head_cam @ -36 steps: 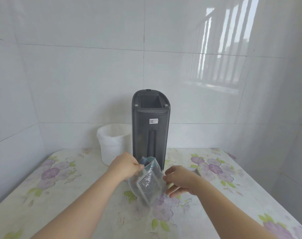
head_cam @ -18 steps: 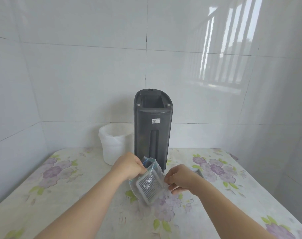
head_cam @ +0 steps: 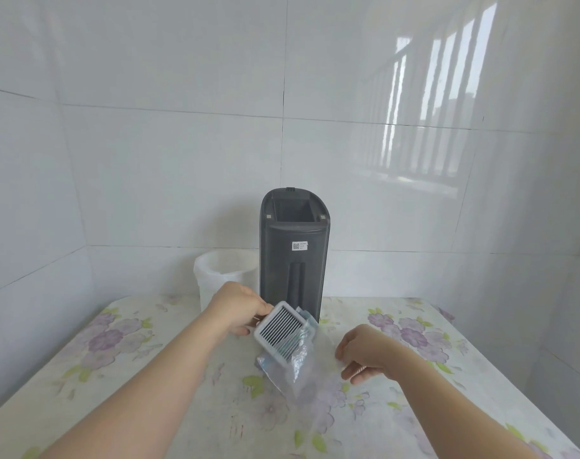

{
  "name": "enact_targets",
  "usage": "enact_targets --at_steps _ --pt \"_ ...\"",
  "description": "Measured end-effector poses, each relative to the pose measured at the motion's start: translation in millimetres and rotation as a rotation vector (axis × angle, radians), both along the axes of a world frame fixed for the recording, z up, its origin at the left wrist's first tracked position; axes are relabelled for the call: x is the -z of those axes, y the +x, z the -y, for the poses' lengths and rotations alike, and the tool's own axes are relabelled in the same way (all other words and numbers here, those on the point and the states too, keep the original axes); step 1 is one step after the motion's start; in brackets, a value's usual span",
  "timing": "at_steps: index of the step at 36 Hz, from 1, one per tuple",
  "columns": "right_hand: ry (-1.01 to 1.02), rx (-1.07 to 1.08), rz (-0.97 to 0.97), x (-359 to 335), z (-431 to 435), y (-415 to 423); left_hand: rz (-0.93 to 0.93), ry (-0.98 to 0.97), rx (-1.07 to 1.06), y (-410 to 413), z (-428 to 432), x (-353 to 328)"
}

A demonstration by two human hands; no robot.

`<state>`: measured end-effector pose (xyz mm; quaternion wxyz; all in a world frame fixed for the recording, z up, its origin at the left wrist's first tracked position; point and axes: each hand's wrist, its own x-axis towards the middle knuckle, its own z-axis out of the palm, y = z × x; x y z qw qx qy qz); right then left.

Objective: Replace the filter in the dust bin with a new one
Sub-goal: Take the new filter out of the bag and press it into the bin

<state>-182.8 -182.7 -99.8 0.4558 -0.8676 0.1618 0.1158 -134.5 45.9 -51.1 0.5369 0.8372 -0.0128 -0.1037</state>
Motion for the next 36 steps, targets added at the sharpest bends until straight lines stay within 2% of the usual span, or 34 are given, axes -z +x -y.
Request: enact_targets --at_steps 6,21,26,32,36 --pt "-0.015 0.013 -0.007 3.0 5.8 -1.9 -0.015 -0.098 -0.008 -3.2 -3.9 -15.6" --pt "-0.162 0.015 0.018 4.3 6.4 6.2 0.030 -0.077 0.026 -1.4 -12.0 -58.4" --pt "-0.177 0.066 0.261 -27.8 5.9 8.4 0.071 0.002 0.074 -1.2 -10.0 -84.2" --pt "0.125 0.047 0.639 -98.6 -1.7 9.9 0.147 0.113 0.151 -0.7 -1.6 -123.8" --pt "0.265 -0.033 0.686 -141.4 -11.3 9.9 0.196 0.174 0.186 0.5 7.8 -142.9"
